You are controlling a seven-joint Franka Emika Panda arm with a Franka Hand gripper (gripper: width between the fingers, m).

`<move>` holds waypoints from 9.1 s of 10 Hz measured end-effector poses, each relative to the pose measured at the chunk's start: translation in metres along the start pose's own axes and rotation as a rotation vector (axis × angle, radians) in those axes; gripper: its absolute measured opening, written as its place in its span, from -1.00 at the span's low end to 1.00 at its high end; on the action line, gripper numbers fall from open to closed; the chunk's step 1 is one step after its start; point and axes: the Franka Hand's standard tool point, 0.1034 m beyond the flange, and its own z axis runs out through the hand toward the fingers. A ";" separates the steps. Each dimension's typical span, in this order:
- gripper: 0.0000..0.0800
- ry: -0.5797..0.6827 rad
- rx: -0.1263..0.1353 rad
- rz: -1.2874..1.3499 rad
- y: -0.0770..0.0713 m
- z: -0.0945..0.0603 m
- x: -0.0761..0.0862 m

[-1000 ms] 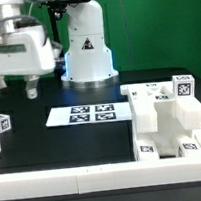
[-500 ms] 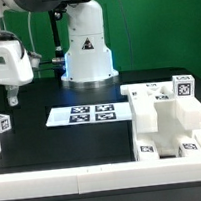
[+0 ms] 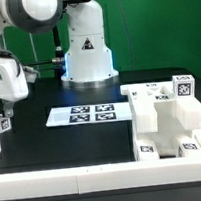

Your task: Assemble chair

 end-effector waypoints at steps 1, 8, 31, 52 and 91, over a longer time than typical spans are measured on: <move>0.62 -0.006 -0.009 -0.001 -0.001 0.006 -0.002; 0.39 -0.013 -0.024 0.029 -0.006 0.015 -0.006; -0.29 0.113 -0.076 -0.796 -0.106 -0.005 -0.046; -0.29 0.186 0.118 0.861 -0.144 -0.002 -0.062; 0.62 -0.902 -0.219 -0.505 -0.145 0.009 -0.046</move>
Offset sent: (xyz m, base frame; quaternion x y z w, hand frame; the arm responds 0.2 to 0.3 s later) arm 0.0062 0.0121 -0.0233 0.0413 0.0037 0.0286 0.9987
